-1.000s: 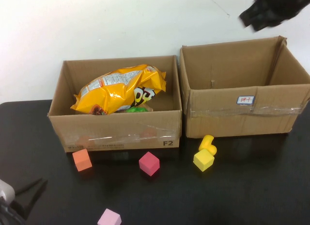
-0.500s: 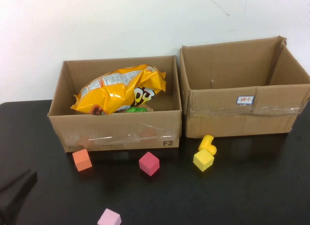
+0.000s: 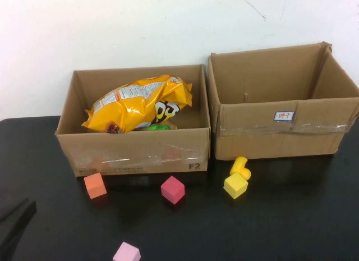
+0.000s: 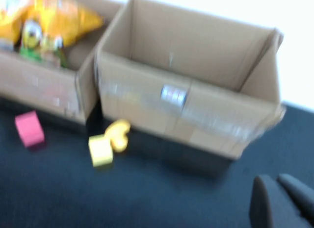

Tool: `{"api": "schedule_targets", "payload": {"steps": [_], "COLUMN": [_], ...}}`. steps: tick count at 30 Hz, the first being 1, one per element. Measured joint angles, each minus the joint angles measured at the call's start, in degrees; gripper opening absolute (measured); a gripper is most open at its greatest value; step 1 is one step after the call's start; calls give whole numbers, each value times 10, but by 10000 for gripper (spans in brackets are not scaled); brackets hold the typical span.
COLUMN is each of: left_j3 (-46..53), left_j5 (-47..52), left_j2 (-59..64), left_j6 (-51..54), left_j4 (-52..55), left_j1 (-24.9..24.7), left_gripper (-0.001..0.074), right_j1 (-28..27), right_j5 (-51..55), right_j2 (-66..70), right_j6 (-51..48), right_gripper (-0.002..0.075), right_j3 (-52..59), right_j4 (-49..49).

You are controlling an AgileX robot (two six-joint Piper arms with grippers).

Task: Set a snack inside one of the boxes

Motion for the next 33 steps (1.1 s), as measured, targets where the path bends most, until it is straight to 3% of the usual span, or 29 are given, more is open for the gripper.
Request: {"api": "schedule_targets", "payload": {"steps": [6,11,33], "left_j3": [0,0,0], "left_j5": [0,13,30], "left_j2": [0,0,0], "left_j6": [0,0,0], "left_j4": [0,0,0], "left_j1": [0,0,0], "left_gripper": [-1,-1,-1], "right_j1": [0,0,0], "right_j5": [-99,-145,-179], "right_j2": [-145,-245,-281], "right_j6": [5,6,-52], "right_gripper": [3,3,2], "right_j3": [238,336,351], "right_j4": [27,56,53]}}
